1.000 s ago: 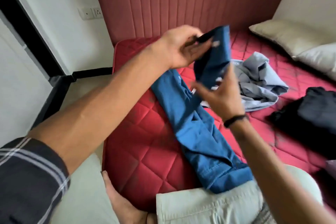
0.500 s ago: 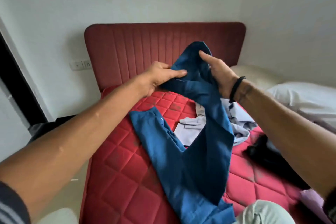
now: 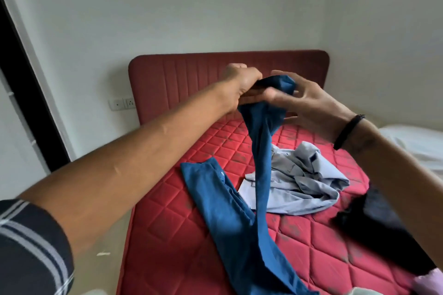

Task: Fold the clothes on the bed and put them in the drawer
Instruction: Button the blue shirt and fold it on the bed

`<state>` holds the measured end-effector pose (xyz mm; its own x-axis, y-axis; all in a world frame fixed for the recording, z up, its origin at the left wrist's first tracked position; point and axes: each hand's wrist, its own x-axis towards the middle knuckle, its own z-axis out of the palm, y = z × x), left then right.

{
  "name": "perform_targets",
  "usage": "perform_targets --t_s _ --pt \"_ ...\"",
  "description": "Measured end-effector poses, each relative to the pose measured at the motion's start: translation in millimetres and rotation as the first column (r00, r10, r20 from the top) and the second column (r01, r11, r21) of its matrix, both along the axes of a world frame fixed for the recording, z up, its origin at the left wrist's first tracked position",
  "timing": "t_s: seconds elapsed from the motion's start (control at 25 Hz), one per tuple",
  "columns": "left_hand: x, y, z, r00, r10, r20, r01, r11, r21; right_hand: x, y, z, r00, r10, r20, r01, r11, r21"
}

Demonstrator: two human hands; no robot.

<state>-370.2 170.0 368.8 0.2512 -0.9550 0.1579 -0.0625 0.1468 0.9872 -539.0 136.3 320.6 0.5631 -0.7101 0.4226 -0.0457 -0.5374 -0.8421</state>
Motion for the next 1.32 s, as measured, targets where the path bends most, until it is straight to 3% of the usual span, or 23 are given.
perform_targets --t_s 0.08,0.12,0.24,0.28,0.4,0.48,0.56,0.64,0.72,0.76,0.88,0.96,1.08,1.32 --pt "-10.1 -6.1 7.8 1.0 -0.023 -0.017 0.022 0.999 -0.044 -4.6 -9.0 6.3 0.961 -0.255 0.107 0.267 0.956 -0.122" --pt "-11.8 -7.5 8.2 1.0 -0.02 0.0 0.02 0.996 -0.083 -8.1 -15.5 10.2 0.934 -0.312 0.175 0.329 0.942 -0.072" --pt "1.7 -10.1 -6.6 0.979 0.154 0.137 -0.127 0.973 -0.19 -19.5 -27.1 23.0 0.891 -0.276 0.359 0.221 0.957 0.186" --pt "8.3 -10.2 -15.5 0.984 0.096 0.151 -0.075 0.988 -0.134 -23.1 -29.0 26.1 0.889 -0.248 0.385 0.164 0.958 0.237" --pt "10.4 -6.0 -40.0 0.954 -0.294 -0.061 0.3 0.945 0.129 -23.0 -29.8 27.0 0.908 -0.142 0.394 0.029 0.96 0.28" --pt "2.7 -7.6 -44.9 0.915 -0.295 -0.276 0.339 0.932 0.13 -20.7 -34.7 24.6 0.903 -0.114 0.415 -0.023 0.95 0.312" --pt "2.0 -15.0 -45.2 0.889 -0.223 -0.4 0.287 0.952 0.107 -20.9 -41.6 23.9 0.883 -0.163 0.439 0.001 0.938 0.348" --pt "8.4 -22.2 -41.7 0.95 -0.103 -0.296 0.151 0.978 0.147 -23.6 -47.7 26.3 0.86 -0.238 0.451 0.08 0.936 0.342" --pt "20.1 -30.6 -45.3 0.991 0.068 -0.119 -0.045 0.981 0.189 -25.3 -52.0 30.1 0.834 -0.318 0.45 0.174 0.927 0.332" --pt "24.9 -34.0 -48.0 0.979 0.118 -0.163 -0.083 0.974 0.21 -25.0 -53.9 31.6 0.824 -0.362 0.435 0.226 0.915 0.333" --pt "24.6 -29.4 -49.7 0.902 -0.03 -0.431 0.171 0.941 0.291 -15.4 -55.1 41.5 0.833 -0.402 0.381 0.28 0.899 0.337" --pt "21.7 -29.0 -54.6 0.871 -0.158 -0.465 0.32 0.901 0.294 -5.7 -50.1 47.4 0.886 -0.322 0.333 0.209 0.919 0.334" --pt "16.7 -35.7 -52.8 0.828 -0.196 -0.525 0.334 0.925 0.182 0.3 -40.6 53.9 0.942 -0.202 0.267 0.083 0.914 0.398" --pt "20.3 -37.6 -28.4 0.947 -0.144 -0.288 0.195 0.968 0.156 -30.9 -43.7 53.3 0.988 -0.075 0.136 0.004 0.889 0.459"
